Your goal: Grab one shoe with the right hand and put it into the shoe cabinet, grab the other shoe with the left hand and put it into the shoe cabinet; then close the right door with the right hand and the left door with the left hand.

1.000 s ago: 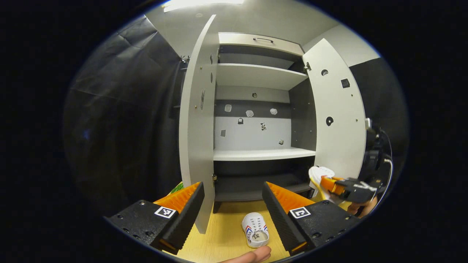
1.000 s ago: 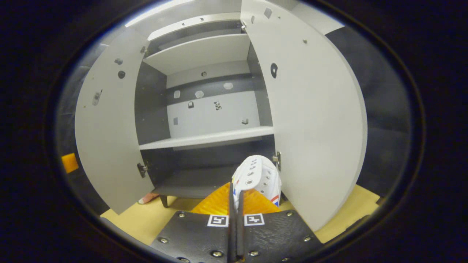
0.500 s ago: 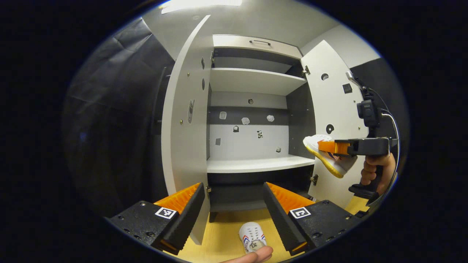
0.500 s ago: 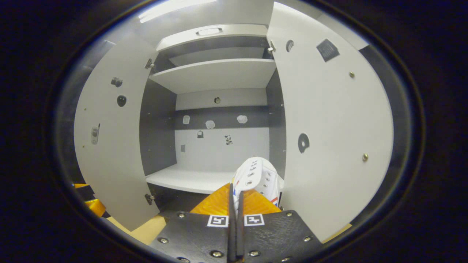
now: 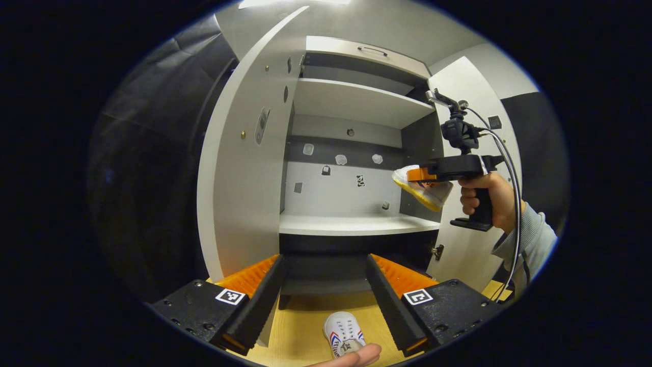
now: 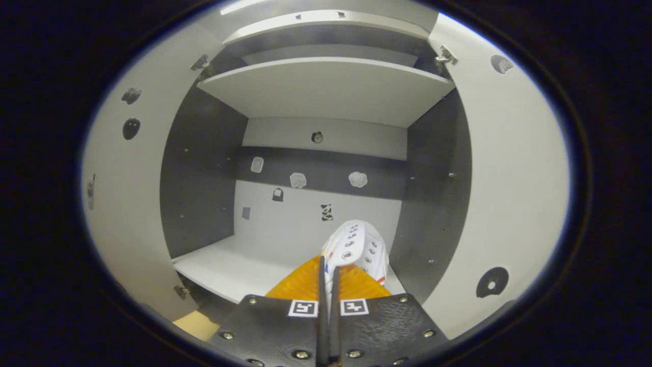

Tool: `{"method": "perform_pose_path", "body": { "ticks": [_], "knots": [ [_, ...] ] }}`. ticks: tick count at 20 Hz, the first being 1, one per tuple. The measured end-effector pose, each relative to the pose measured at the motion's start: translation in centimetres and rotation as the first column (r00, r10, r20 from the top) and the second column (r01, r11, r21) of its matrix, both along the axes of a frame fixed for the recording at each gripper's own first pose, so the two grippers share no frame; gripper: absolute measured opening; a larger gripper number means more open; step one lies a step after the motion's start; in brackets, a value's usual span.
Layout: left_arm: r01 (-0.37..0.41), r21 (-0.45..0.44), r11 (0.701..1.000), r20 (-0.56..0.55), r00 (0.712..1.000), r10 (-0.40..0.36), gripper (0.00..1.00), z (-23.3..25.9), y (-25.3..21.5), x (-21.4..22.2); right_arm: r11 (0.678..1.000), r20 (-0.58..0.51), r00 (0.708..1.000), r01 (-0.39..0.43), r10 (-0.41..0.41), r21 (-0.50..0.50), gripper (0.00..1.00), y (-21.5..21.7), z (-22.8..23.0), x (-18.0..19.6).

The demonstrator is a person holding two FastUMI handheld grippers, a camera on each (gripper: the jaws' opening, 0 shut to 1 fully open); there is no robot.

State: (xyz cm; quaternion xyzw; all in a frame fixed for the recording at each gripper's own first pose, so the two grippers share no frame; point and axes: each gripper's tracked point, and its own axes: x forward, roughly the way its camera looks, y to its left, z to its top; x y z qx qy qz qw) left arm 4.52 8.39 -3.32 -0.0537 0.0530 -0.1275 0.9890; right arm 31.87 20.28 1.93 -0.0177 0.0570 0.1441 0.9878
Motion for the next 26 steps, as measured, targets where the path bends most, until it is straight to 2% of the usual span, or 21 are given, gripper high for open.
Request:
{"method": "perform_pose_path", "body": {
  "ticks": [4, 9, 12, 14, 16, 18, 19, 22, 26],
  "knots": [
    [0.007, 0.007, 1.0, 0.024, 1.0, -0.007, 0.97, -0.4, -0.2, 0.7, 0.995, -0.062, 0.998, -0.029, 0.023, -0.094, 0.02, 1.7, -3.5, 4.5],
    [0.045, 0.002, 0.999, -0.001, 0.999, -0.045, 0.97, -1.6, -1.2, 1.0, 0.971, -0.088, 0.995, -0.061, 0.041, -0.233, 0.02, 2.6, -7.0, 7.9],
    [0.051, 0.008, 0.999, 0.011, 0.999, -0.051, 0.97, -1.5, -1.4, 1.3, 0.971, -0.132, 0.991, -0.066, 0.036, -0.23, 0.06, 2.8, -8.4, 9.8],
    [0.044, 0.003, 0.999, 0.008, 0.999, -0.044, 0.97, -1.5, -1.3, 1.3, 0.972, -0.155, 0.988, -0.017, -0.02, -0.235, 0.06, 1.9, -9.4, 10.6],
    [0.037, 0.008, 0.999, 0.002, 0.999, -0.037, 0.97, -1.8, -1.2, 1.3, 0.972, -0.151, 0.987, 0.01, -0.046, -0.233, 0.27, 1.4, -9.5, 10.6],
    [0.03, 0.02, 0.999, -0.002, 1.0, -0.03, 0.97, -1.9, -1.0, 1.5, 0.976, -0.107, 0.993, 0.022, -0.046, -0.215, 0.93, 1.1, -8.1, 9.7],
    [0.021, 0.031, 0.999, -0.005, 1.0, -0.021, 0.97, -2.0, -0.9, 1.6, 0.979, -0.098, 0.994, 0.035, -0.056, -0.201, 0.96, 0.8, -7.5, 8.9],
    [-0.013, 0.053, 0.999, -0.014, 1.0, 0.013, 0.94, -2.4, -0.3, 2.0, 0.984, -0.064, 0.993, 0.084, -0.095, -0.159, 0.98, -0.5, -5.9, 5.8],
    [-0.003, 0.045, 0.999, -0.08, 0.997, 0.006, 0.96, -3.9, -1.1, 1.4, 0.99, -0.004, 0.995, 0.101, -0.102, -0.097, 0.99, -1.8, -3.7, -1.1]
  ]
}}
